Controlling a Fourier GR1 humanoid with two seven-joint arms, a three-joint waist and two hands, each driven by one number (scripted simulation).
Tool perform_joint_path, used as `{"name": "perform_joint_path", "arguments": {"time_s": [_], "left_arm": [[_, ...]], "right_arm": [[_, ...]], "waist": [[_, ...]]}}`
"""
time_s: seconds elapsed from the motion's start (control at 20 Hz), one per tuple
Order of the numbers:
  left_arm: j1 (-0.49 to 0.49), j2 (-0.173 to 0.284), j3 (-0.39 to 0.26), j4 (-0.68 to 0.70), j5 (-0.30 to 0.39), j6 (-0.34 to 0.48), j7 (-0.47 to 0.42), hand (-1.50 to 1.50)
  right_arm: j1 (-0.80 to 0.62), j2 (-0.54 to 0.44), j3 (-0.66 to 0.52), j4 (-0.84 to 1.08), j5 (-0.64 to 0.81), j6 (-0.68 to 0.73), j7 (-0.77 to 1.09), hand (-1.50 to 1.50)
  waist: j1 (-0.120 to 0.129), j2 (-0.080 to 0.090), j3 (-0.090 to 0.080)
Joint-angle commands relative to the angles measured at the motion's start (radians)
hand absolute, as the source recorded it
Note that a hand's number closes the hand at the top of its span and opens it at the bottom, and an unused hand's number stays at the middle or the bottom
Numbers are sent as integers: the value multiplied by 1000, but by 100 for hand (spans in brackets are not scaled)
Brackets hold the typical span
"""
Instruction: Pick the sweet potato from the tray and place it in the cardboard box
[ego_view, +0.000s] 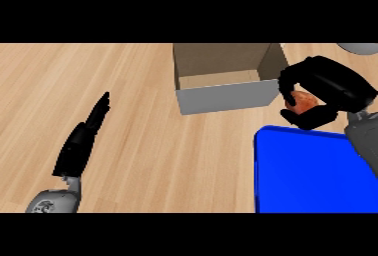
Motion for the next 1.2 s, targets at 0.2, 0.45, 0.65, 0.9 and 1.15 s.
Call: {"name": "perform_joint_path", "arguments": {"time_s": [0.2, 0.45, 0.65, 0.9, 1.15], "left_arm": [[-18, 0, 8, 22, -11, 12, 10, 0], [-1, -4, 11, 52, -13, 18, -16, 0], [-11, -7, 19, 72, -20, 30, -12, 0], [6, -1, 39, 43, -9, 36, 0, 0], [5, 16, 52, 53, -7, 26, 5, 0]], "right_arm": [[-173, 9, -126, 201, -290, 182, -416, 150], [-311, 8, -120, 372, -354, 323, -549, 150], [-435, 78, -79, 483, -362, 316, -528, 150], [-556, 129, -15, 608, -335, 306, -534, 150], [-625, 211, 49, 733, -292, 251, -557, 150]], "waist": [[-24, -6, -3], [-45, -19, -9], [-50, -22, -11], [-80, -36, -11], [-94, -34, -11]]}}
